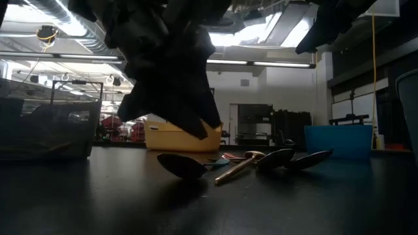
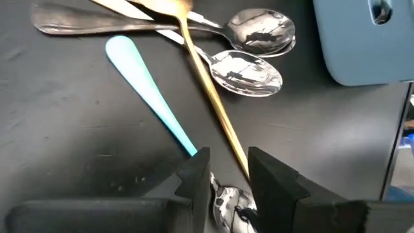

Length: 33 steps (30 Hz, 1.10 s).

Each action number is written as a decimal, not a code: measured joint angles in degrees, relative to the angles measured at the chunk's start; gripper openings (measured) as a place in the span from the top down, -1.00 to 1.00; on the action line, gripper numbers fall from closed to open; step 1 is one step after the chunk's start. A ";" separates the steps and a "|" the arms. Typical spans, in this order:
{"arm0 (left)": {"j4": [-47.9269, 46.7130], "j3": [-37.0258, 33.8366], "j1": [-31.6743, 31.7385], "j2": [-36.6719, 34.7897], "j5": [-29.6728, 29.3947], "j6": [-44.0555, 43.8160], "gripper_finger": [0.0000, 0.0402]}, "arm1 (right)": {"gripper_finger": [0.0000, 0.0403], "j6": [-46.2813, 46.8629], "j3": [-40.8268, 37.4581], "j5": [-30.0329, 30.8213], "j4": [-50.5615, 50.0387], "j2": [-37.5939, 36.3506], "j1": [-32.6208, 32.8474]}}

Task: Sort silverware by color (type)
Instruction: Put the light blue spoon into the blue bin

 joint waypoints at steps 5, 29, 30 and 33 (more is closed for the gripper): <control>0.21 0.04 -0.01 1.86 0.48 -0.51 0.51 | 0.67 -0.01 -0.02 0.00 -0.07 0.01 0.00; 6.88 0.02 0.04 6.08 3.11 -1.49 0.51 | 0.67 0.01 -0.02 0.00 0.00 0.01 0.00; 7.42 0.00 0.04 6.11 3.37 -1.50 0.51 | 0.67 -0.01 -0.02 0.00 0.02 0.01 0.00; 7.68 0.00 0.04 6.16 3.72 -1.52 0.51 | 0.67 0.00 -0.02 0.00 0.02 0.01 0.00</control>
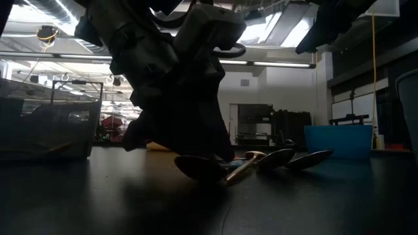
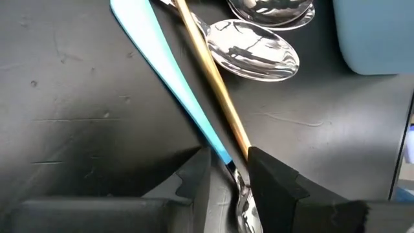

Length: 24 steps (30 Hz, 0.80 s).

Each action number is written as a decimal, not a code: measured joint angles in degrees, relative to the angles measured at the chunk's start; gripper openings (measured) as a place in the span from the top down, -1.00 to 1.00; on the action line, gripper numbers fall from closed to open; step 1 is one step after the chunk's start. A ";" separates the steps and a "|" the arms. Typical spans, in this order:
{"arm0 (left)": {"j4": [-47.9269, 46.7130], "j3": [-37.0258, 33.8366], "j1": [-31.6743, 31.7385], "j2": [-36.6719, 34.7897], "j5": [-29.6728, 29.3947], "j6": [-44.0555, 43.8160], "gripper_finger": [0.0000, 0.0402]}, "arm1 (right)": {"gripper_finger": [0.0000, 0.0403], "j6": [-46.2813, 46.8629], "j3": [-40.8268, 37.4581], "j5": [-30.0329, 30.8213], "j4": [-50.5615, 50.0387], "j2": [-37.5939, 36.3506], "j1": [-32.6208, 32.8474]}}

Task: Sort silverware by color (type)
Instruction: Put the light blue spoon into the blue bin

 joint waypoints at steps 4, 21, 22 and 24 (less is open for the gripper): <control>0.19 0.00 0.00 0.00 0.30 -0.05 0.51 | 0.67 -0.01 0.00 0.00 0.00 0.00 0.00; 0.92 0.00 0.10 0.40 1.96 -0.06 0.51 | 0.67 0.00 0.00 0.00 -0.01 0.00 0.00; 1.38 0.00 0.11 0.63 1.99 -0.07 0.51 | 0.67 0.00 0.00 0.00 0.00 0.00 0.00; 3.26 0.03 0.11 1.48 2.16 -0.08 0.51 | 0.67 0.01 0.00 0.00 -0.03 0.00 0.00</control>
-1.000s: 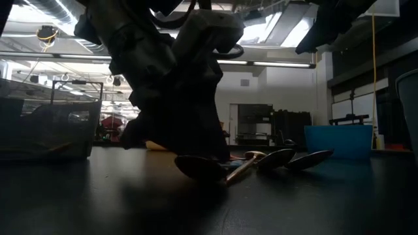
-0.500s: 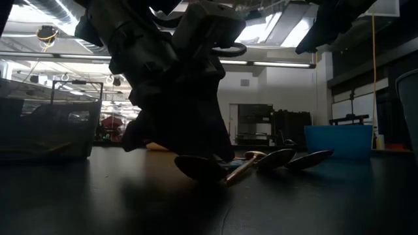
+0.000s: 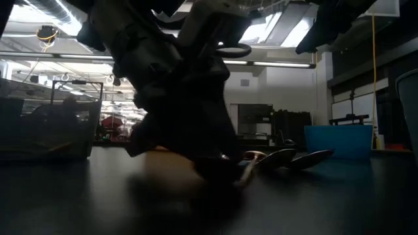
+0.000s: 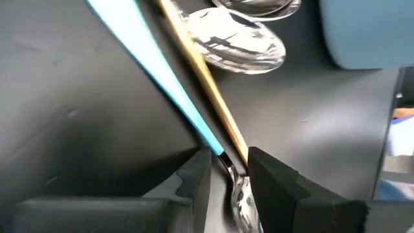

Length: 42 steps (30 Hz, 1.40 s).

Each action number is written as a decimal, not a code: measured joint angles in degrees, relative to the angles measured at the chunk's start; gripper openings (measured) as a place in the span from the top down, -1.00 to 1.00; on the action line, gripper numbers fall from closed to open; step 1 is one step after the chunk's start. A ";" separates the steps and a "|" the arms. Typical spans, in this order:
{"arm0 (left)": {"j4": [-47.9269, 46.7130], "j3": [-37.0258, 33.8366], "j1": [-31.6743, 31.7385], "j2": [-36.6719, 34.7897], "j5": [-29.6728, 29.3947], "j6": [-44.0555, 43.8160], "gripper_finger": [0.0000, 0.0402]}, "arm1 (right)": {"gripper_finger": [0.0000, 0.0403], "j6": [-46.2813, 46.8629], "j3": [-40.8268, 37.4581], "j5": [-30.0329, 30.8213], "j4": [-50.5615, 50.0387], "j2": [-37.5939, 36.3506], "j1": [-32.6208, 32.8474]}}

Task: Sort silverware by color (type)
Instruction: Put the light blue spoon into the blue bin

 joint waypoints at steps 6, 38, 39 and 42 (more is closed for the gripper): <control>1.80 0.08 0.00 1.01 -0.63 -0.01 0.51 | 0.67 0.00 0.00 0.00 -0.10 0.00 0.00; 1.26 0.06 0.02 1.07 -2.98 -1.51 1.00 | 0.67 -0.02 0.00 0.00 -0.08 0.00 0.00; 1.24 0.06 0.01 1.07 -2.94 -1.51 1.00 | 0.67 -0.02 0.00 0.00 -0.08 0.00 0.00; 1.24 0.06 0.02 1.07 -2.83 -1.49 1.00 | 0.67 -0.02 0.00 0.00 -0.09 0.00 0.00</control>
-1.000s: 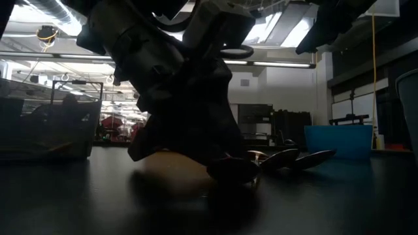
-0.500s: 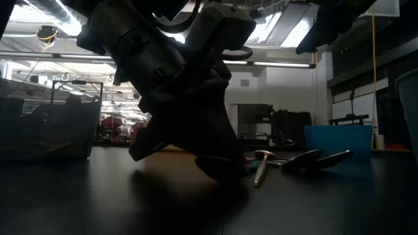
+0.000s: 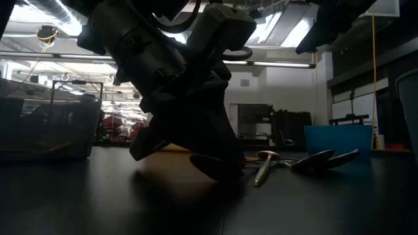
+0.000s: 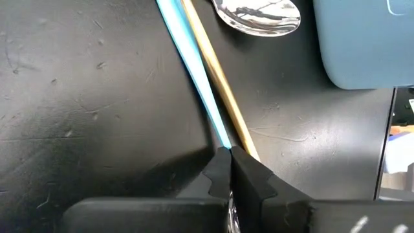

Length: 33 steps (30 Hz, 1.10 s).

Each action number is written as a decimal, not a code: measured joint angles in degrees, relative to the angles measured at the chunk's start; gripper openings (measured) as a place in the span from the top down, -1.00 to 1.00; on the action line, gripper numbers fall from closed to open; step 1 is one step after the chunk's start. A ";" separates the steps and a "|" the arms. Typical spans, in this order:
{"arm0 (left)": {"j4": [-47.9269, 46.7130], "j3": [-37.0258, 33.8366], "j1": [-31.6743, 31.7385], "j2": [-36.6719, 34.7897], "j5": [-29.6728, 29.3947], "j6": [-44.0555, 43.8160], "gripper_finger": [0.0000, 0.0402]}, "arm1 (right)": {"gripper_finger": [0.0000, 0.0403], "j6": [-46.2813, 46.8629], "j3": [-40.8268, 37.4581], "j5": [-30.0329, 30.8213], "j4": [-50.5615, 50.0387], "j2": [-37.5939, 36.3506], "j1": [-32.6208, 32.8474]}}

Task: Sort silverware by color (type)
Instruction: Put the light blue spoon into the blue bin

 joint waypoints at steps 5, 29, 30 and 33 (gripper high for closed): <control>-0.63 -0.09 0.11 -0.43 0.46 0.04 1.00 | 0.67 0.00 0.00 0.00 0.01 0.00 0.00; -17.33 0.07 3.37 -4.92 3.51 3.37 1.00 | 0.67 0.00 0.00 0.01 0.12 0.04 0.00; -17.26 0.07 3.48 -4.92 3.50 4.14 1.00 | 0.67 0.00 0.00 0.02 0.13 0.04 0.00; -16.65 0.01 3.53 -4.86 3.89 5.08 1.00 | 0.67 0.00 0.00 0.02 0.10 0.04 0.00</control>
